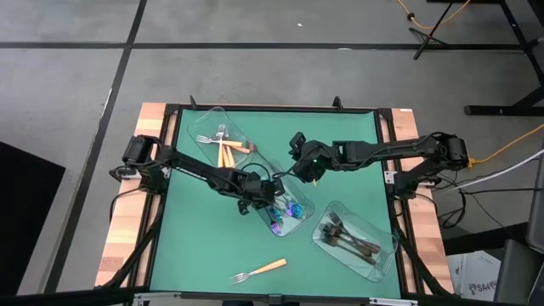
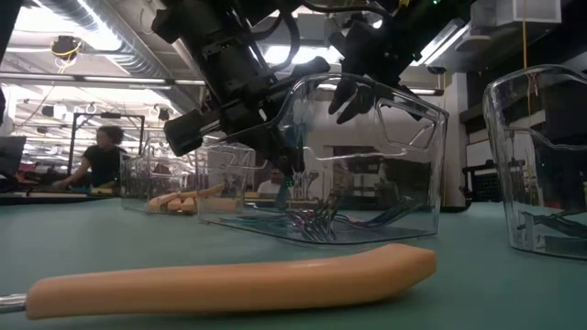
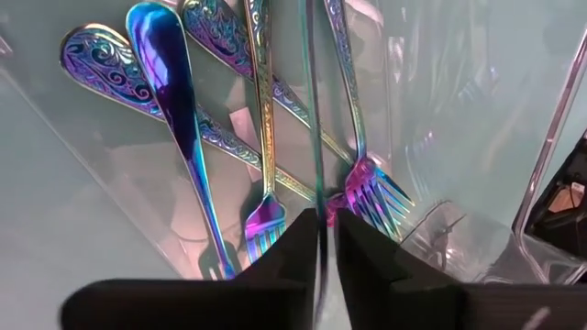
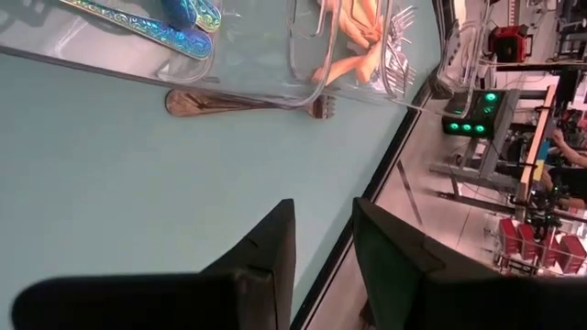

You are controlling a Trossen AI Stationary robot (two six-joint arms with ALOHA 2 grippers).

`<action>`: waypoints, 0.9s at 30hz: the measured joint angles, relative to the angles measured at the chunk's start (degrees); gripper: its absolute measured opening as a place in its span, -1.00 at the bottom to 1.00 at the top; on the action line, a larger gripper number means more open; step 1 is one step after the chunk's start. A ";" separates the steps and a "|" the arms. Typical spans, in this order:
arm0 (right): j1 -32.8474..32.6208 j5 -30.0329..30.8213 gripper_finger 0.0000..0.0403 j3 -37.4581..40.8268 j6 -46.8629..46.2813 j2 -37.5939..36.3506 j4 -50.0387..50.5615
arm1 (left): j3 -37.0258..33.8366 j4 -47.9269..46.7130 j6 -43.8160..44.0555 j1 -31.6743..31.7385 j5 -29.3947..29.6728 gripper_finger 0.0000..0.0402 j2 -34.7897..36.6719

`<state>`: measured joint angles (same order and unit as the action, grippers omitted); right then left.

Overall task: Sort silverware by color (type)
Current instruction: Put the blue fork into the center transparent bin, then put the yellow fork into the top transparent bin

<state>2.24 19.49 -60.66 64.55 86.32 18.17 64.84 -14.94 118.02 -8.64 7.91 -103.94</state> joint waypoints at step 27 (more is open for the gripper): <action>-0.02 2.21 -0.48 0.02 -2.66 0.02 0.01 | 0.13 -0.13 -18.37 -4.69 10.16 -0.52 5.13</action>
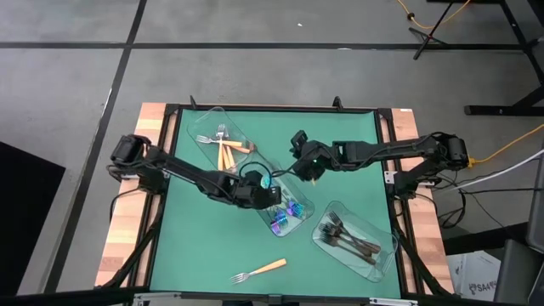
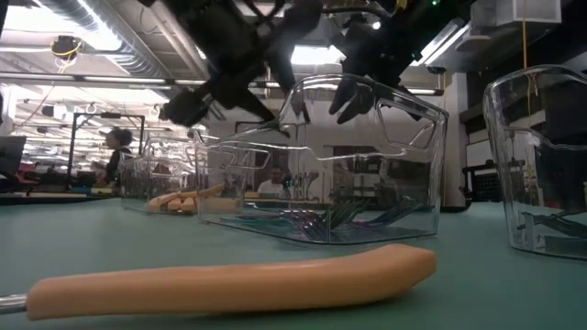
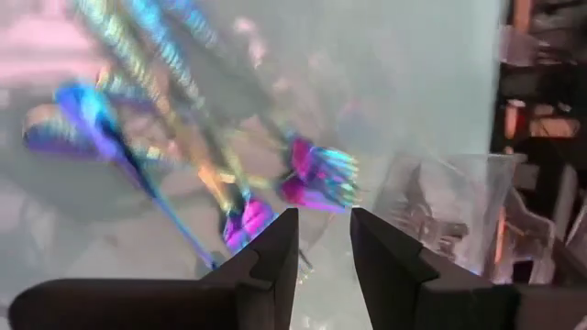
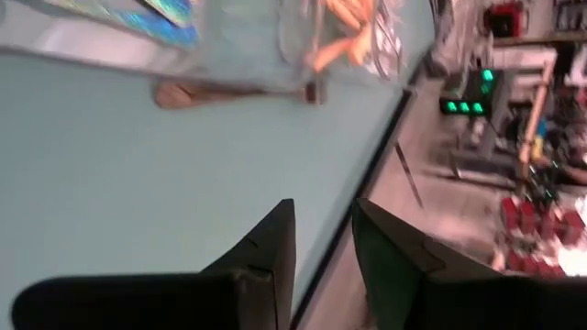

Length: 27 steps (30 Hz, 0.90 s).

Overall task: Sort silverware by color (type)
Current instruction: Put the yellow fork into the top transparent bin

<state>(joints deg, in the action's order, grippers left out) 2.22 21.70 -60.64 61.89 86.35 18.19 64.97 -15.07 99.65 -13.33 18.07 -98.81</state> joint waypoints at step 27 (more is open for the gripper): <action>-0.83 5.79 -0.48 0.00 -15.87 0.00 -1.78 | -0.04 1.74 -39.15 -17.45 2.51 -0.52 2.24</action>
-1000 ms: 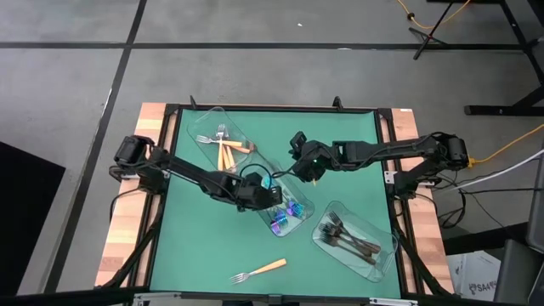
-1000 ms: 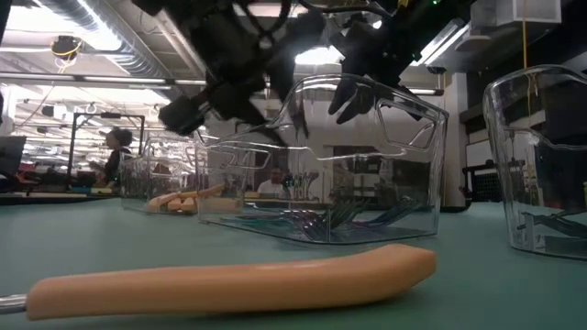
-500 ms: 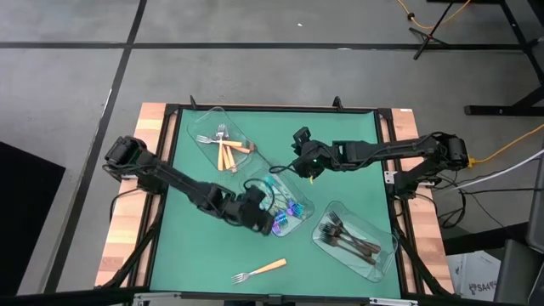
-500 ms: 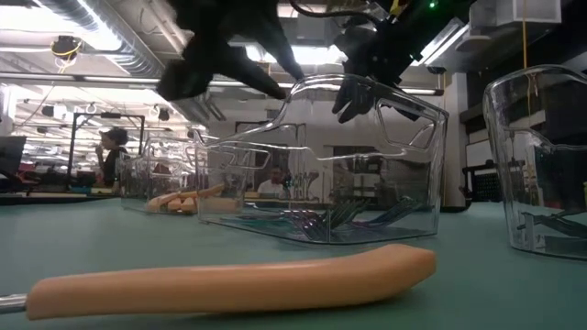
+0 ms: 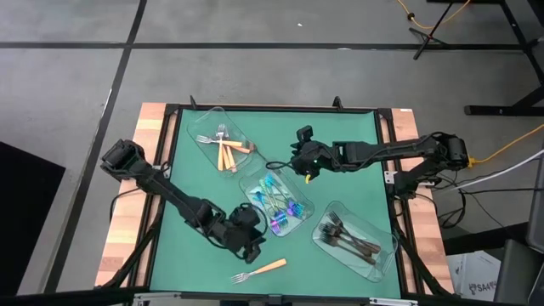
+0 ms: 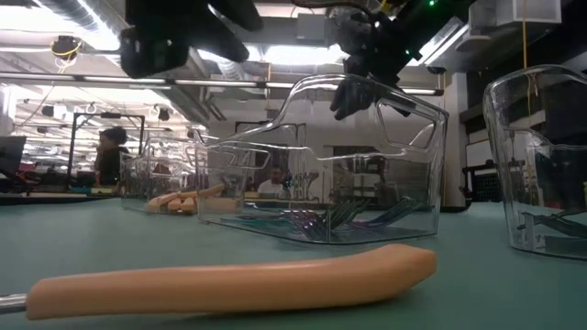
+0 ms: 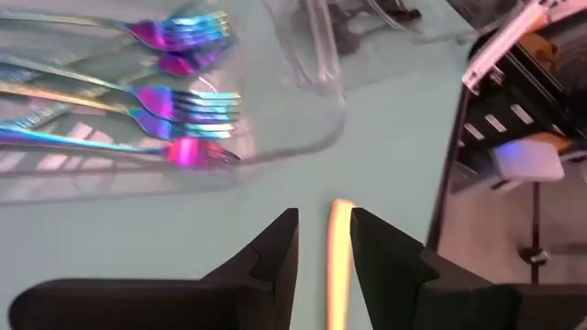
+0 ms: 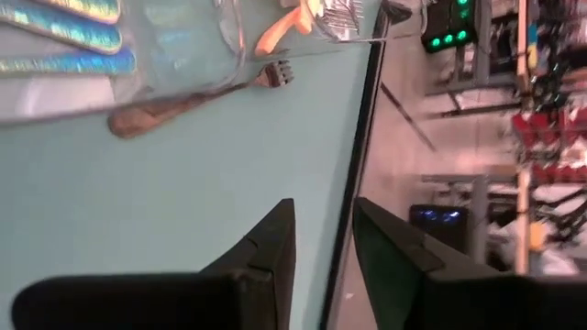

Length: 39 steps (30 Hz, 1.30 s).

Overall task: Sort silverware by color (type)
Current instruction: Put the yellow fork into the top transparent bin

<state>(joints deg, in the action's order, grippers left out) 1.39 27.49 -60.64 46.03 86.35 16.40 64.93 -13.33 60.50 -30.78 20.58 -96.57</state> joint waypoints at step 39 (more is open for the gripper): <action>-19.01 -0.08 -0.48 -0.02 -29.30 0.00 -0.28 | -0.04 16.16 -14.63 -12.95 5.62 -0.52 -20.06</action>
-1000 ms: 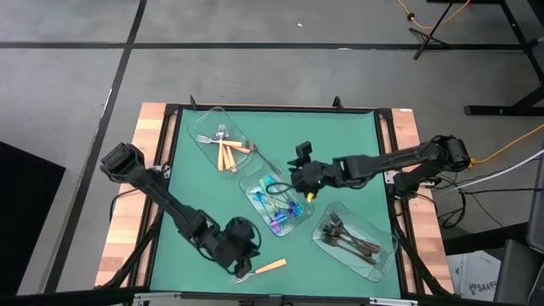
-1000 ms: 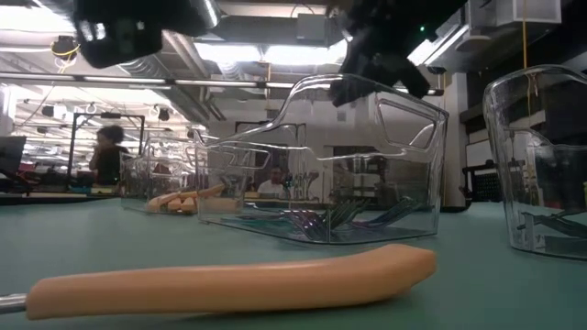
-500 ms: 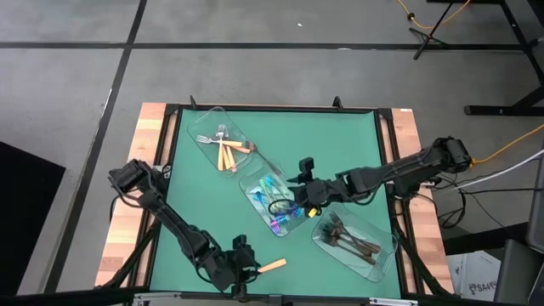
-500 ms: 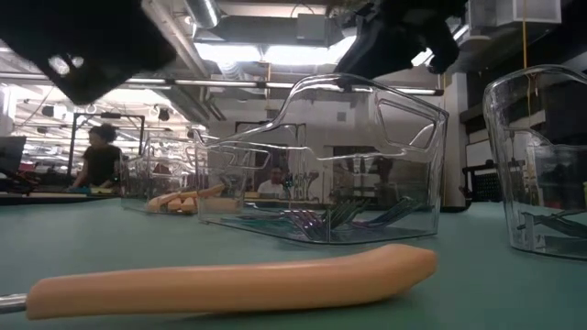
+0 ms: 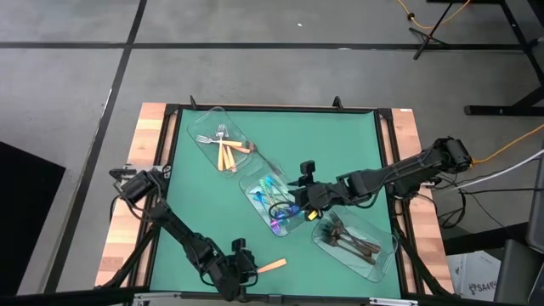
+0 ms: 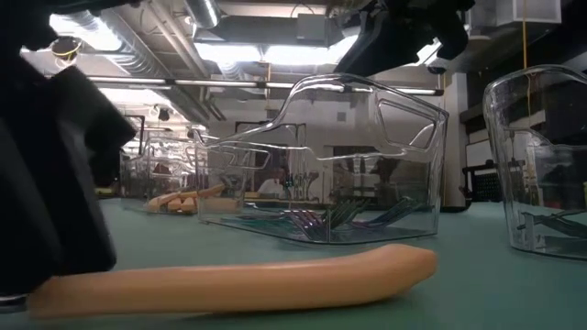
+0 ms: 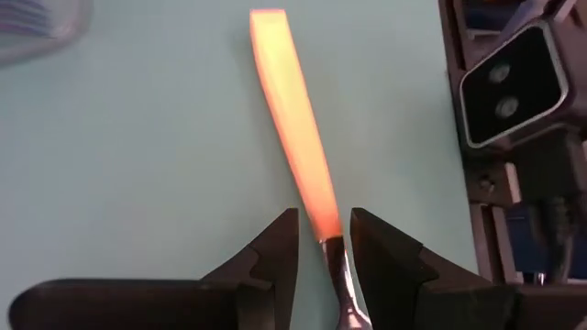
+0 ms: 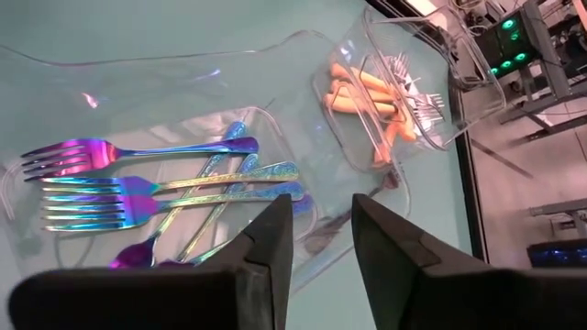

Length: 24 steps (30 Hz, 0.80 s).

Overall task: Sort silverware by color (type)
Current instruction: Put the yellow fork into the top transparent bin

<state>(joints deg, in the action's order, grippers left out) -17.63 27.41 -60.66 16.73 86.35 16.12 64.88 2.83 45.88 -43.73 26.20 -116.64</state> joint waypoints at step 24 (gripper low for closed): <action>0.00 -0.01 -0.48 0.00 0.02 0.00 0.39 | 0.13 -1.88 -4.90 -1.05 -0.44 -0.52 -1.45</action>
<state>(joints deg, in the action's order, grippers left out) -17.63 27.40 -60.66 16.75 86.35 16.51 65.01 0.96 40.97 -44.79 25.75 -118.08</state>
